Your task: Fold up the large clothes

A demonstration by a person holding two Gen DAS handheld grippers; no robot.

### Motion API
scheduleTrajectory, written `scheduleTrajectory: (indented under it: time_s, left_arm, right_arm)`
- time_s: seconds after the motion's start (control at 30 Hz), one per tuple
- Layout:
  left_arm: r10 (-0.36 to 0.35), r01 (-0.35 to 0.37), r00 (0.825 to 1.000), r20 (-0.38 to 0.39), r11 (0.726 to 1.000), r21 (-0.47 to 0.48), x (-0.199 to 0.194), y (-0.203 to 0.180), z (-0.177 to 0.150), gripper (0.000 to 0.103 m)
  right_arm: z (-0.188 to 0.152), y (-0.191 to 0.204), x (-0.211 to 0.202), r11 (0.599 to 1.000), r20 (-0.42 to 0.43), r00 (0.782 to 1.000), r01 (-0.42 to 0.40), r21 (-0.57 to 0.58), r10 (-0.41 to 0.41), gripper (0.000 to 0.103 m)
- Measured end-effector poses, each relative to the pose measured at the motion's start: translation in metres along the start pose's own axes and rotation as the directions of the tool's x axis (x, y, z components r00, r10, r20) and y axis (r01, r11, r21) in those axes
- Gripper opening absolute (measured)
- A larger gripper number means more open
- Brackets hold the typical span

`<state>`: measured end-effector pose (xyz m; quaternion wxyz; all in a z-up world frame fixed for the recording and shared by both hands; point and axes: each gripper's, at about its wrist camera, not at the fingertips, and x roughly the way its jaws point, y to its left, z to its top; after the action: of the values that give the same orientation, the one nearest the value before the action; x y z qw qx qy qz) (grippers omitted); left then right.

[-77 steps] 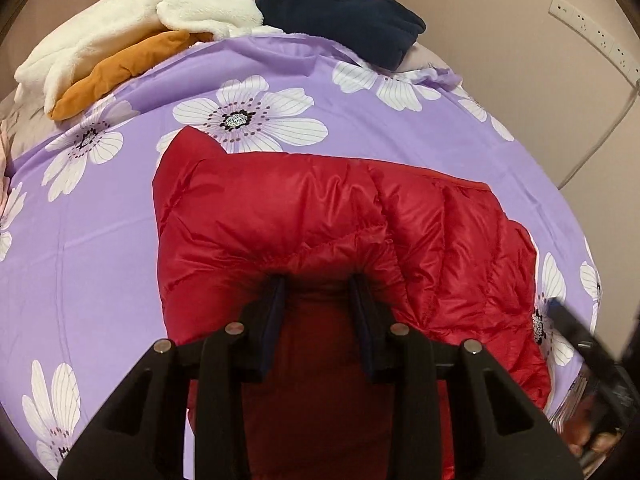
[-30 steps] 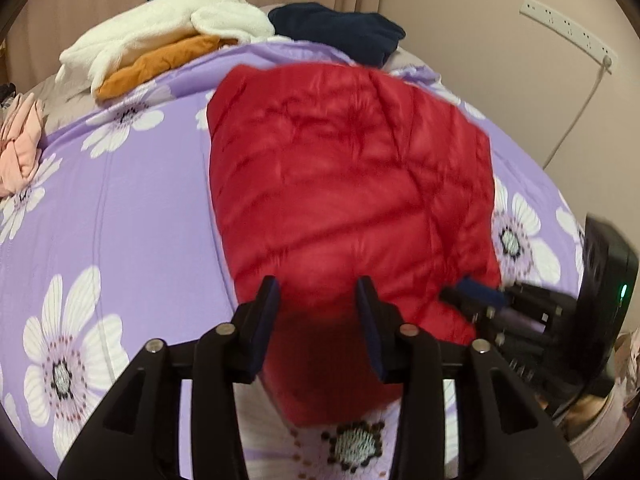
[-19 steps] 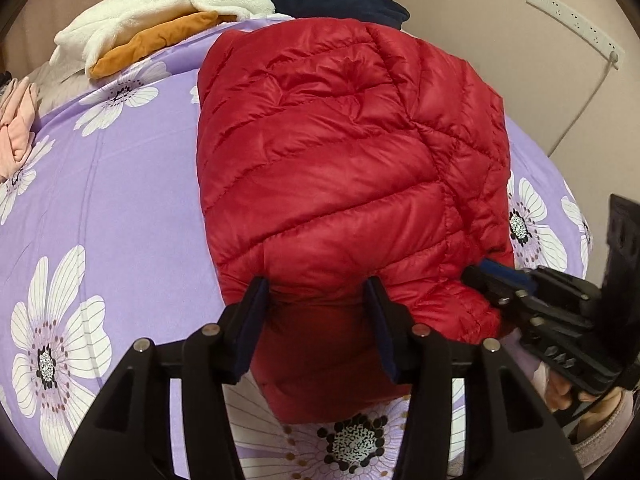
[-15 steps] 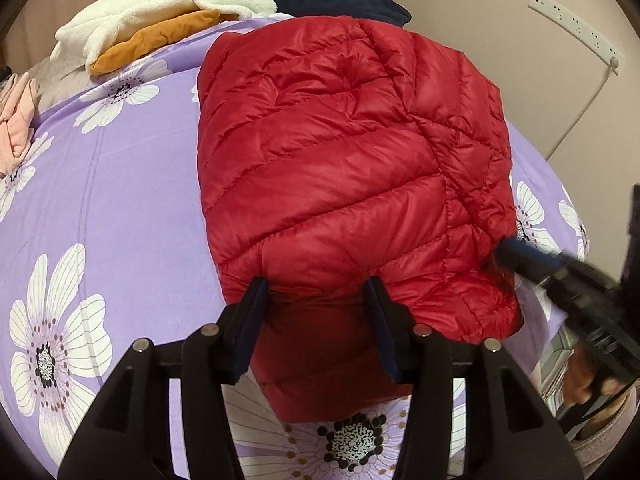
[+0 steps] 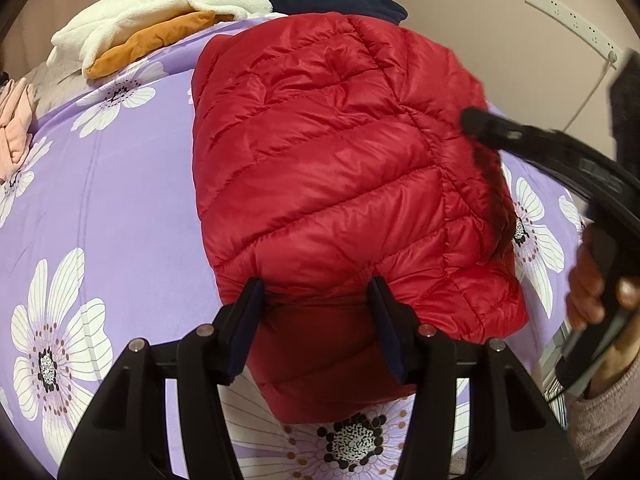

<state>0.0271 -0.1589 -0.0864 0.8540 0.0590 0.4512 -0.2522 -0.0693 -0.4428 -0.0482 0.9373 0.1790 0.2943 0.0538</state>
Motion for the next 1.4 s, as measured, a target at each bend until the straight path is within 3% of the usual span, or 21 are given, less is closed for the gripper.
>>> scheduleTrajectory:
  time_s: [0.13, 0.33, 0.5, 0.83, 1.23, 1.4]
  left_arm:
    - [-0.01, 0.01, 1.0, 0.004, 1.0, 0.009, 0.002, -0.001, 0.001, 0.057]
    - [-0.021, 0.021, 1.0, 0.004, 1.0, 0.018, 0.007, -0.003, 0.002, 0.062]
    - [-0.018, 0.018, 1.0, -0.001, 1.0, 0.009, 0.006, -0.003, 0.003, 0.062]
    - [-0.019, 0.019, 1.0, -0.002, 1.0, -0.01, 0.005, 0.001, 0.005, 0.062]
    - [0.004, -0.004, 1.0, 0.003, 1.0, 0.018, 0.009, -0.003, 0.002, 0.065]
    - [-0.031, 0.032, 0.999, 0.006, 0.999, -0.02, 0.001, 0.006, -0.001, 0.065]
  right_arm:
    - [-0.006, -0.013, 0.025, 0.998, -0.086, 0.996, 0.035, 0.056, -0.03, 0.017]
    - [-0.015, -0.013, 0.03, 0.997, -0.093, 0.993, 0.069, 0.03, -0.066, 0.014]
    - [-0.01, -0.011, 0.012, 0.997, -0.085, 0.994, 0.065, 0.04, -0.062, 0.014]
    - [-0.027, 0.002, -0.029, 0.998, -0.043, 0.998, 0.036, -0.054, -0.038, 0.015]
    - [-0.051, -0.01, 0.002, 0.998, -0.106, 0.993, 0.057, -0.035, -0.06, 0.015]
    - [-0.051, -0.013, 0.0, 0.999, -0.11, 0.993, 0.043, -0.018, -0.044, 0.015]
